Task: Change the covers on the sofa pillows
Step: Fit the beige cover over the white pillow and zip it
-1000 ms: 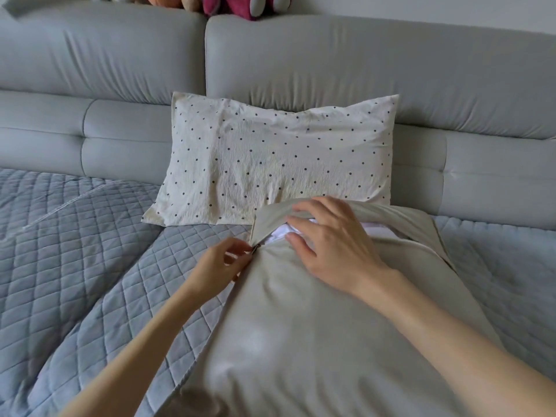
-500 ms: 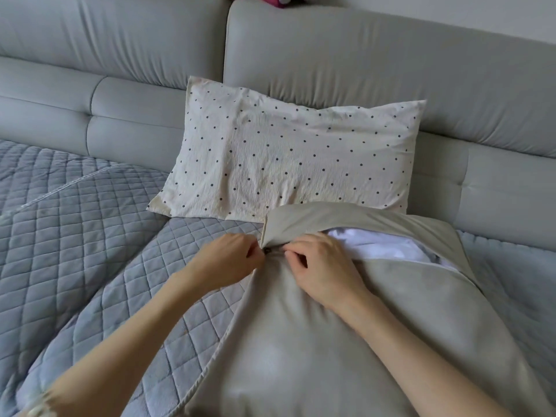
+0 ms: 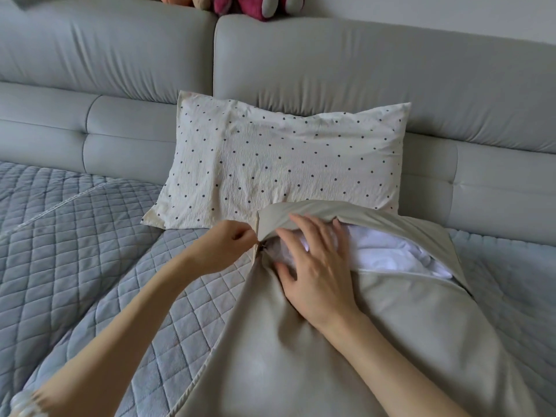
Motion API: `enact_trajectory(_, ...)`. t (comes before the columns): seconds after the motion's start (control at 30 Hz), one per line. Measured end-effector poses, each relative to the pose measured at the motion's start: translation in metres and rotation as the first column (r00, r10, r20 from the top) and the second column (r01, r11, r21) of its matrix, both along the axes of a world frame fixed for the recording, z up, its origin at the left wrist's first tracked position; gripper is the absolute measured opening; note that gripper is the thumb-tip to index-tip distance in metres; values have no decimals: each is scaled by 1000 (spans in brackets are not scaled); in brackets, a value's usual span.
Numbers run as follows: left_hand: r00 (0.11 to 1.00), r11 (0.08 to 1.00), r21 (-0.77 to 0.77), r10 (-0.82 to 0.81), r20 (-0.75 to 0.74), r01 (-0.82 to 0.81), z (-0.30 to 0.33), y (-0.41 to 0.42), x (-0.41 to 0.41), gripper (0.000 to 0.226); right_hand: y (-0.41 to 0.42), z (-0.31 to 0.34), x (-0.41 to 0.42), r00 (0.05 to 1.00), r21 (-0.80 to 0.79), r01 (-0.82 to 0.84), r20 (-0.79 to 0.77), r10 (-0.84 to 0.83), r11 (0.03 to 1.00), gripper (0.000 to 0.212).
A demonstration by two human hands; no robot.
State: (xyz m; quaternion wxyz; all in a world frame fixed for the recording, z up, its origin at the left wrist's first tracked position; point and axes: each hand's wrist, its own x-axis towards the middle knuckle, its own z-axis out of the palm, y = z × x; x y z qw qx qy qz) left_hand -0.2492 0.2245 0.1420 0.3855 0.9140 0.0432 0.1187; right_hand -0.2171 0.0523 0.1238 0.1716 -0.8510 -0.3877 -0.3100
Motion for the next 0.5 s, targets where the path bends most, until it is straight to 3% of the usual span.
enact_trajectory(0.07, 1000, 993, -122, -1, 6, 1, -11, 4, -3, 35, 0, -2, -1, 993, 55, -88, 78, 83, 995, 21)
enact_trajectory(0.13, 1000, 989, -149, 6, 5, -5, -18, 6, -9, 32, 2, -5, 0, 987, 40, -160, 24, 159, 986, 24)
enact_trajectory(0.23, 1000, 980, -197, 19, 9, -16, -26, 7, -13, 34, 7, 0, 4, 978, -138, -141, -175, 116, 980, 43)
enact_trajectory(0.3, 999, 974, -227, 17, 39, -8, -31, 5, -12, 35, 12, 7, 6, 956, -305, -130, -292, 38, 943, 45)
enact_trajectory(0.4, 996, 999, -29, 26, 86, -24, -31, -4, -10, 35, 14, 16, 10, 906, -262, -146, -423, 23, 954, 34)
enact_trajectory(0.5, 992, 997, 69, 20, 125, -28, -30, -7, -5, 29, 16, 17, 13, 925, -133, -83, -378, 26, 988, 27)
